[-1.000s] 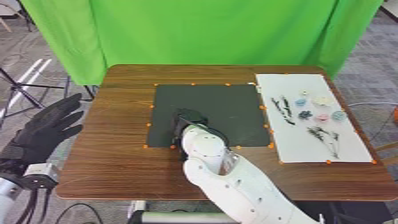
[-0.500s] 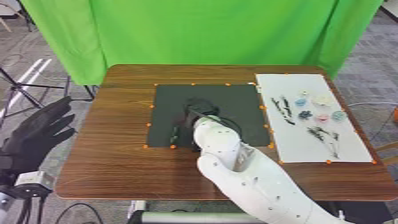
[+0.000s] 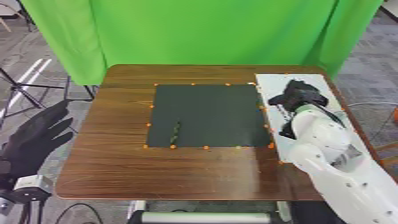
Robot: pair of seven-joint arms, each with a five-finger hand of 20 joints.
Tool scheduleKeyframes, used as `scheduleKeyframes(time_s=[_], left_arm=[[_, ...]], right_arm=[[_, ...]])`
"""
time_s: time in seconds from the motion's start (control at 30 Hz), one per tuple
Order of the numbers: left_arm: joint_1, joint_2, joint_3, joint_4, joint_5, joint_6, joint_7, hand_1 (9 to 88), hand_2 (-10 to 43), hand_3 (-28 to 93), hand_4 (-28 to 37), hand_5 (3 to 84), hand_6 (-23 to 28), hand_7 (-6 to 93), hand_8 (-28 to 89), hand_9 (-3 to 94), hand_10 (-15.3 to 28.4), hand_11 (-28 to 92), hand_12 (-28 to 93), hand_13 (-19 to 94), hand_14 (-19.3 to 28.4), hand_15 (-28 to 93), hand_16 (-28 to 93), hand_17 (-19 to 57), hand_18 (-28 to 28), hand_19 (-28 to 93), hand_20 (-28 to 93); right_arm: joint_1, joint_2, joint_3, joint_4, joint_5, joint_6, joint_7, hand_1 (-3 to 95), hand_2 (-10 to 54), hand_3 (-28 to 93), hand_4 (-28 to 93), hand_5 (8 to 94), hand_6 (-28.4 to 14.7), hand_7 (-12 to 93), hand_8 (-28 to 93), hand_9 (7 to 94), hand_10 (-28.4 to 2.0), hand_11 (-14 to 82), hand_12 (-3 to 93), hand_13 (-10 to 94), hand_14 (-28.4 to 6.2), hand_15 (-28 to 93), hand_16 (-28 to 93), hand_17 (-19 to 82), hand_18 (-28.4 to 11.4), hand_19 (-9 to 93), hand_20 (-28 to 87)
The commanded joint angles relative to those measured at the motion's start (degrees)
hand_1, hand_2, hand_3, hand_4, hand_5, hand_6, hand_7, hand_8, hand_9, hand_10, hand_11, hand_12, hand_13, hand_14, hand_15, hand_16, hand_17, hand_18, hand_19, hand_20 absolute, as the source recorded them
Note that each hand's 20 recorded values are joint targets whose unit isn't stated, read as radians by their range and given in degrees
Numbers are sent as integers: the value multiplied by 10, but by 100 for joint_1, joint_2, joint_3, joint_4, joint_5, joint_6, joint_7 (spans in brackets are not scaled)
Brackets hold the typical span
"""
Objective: Arrange flowers
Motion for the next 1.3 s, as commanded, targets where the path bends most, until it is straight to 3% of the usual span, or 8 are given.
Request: scheduleKeyframes(time_s=[0.03, 0.3, 0.47, 0.63, 0.77, 0.87, 0.93, 1.3], left_arm=[[78, -96, -48, -21, 38, -48, 15, 245, -92, 672, -265, 207, 4, 159, -82, 155, 77, 42, 251, 110, 102, 52, 125, -133, 175, 309, 100], [75, -83, -72, -13, 22, -81, -20, 245, -91, 672, -265, 206, 4, 160, -82, 154, 77, 43, 250, 111, 104, 57, 126, -132, 175, 310, 100], [109, -62, -50, -17, 2, -43, 3, 246, -91, 672, -266, 207, 4, 160, -82, 154, 78, 43, 249, 111, 104, 59, 125, -130, 175, 310, 100], [113, -115, -57, -29, 16, -43, -13, 246, -90, 673, -266, 206, 4, 160, -82, 155, 77, 43, 249, 112, 104, 61, 125, -130, 175, 311, 101], [114, -124, -55, -24, 15, -48, -18, 245, -90, 675, -267, 206, 4, 160, -83, 155, 77, 43, 249, 112, 104, 65, 124, -131, 175, 311, 101], [119, -138, -51, -31, 24, -45, -8, 245, -89, 674, -268, 206, 4, 160, -82, 155, 78, 43, 249, 112, 105, 67, 123, -131, 175, 312, 101], [153, -83, -35, -26, -12, 0, 24, 244, -89, 675, -268, 206, 3, 160, -82, 155, 78, 43, 249, 112, 105, 67, 122, -131, 175, 312, 101], [136, -128, -22, -36, 6, -8, -7, 244, -87, 675, -269, 206, 4, 161, -82, 155, 77, 42, 249, 112, 105, 69, 120, -131, 176, 313, 101]], right_arm=[[-1346, 1165, 1176, -44, 89, -294, 540, 224, -84, 768, -254, 658, -35, 445, -117, 717, -128, 545, 430, 669, -114, 756, 347, 287, -232, 860, 494], [-2223, 1303, 2033, -423, 312, -763, 683, 192, -95, 757, -280, 618, -41, 460, -129, 691, -130, 556, 437, 639, -120, 760, 347, 264, -235, 843, 511], [-2348, 1168, 2265, -359, 993, -1389, 831, 195, -95, 692, -282, 589, -51, 439, -131, 648, -136, 550, 436, 604, -129, 750, 343, 237, -242, 821, 524], [-2438, 1055, 2361, -228, 1240, -1519, 788, 237, -95, 589, -283, 563, -61, 411, -126, 612, -147, 539, 425, 564, -137, 739, 322, 213, -244, 801, 538], [-2471, 1028, 2308, -129, 1163, -1421, 699, 239, -95, 577, -283, 557, -65, 401, -122, 601, -149, 536, 419, 552, -138, 736, 314, 210, -245, 797, 544], [-2398, 1013, 2111, -12, 979, -1360, 586, 206, -95, 659, -283, 557, -63, 404, -122, 604, -149, 539, 411, 556, -136, 737, 303, 211, -244, 796, 545], [-2366, 991, 1958, 63, 817, -1209, 481, 211, -95, 691, -282, 558, -58, 416, -124, 607, -146, 544, 409, 571, -131, 741, 302, 215, -242, 798, 545], [-2141, 915, 1359, 204, 379, -985, 77, 267, -95, 737, -283, 591, -36, 463, -141, 654, -132, 564, 411, 615, -112, 752, 312, 248, -236, 822, 542]])
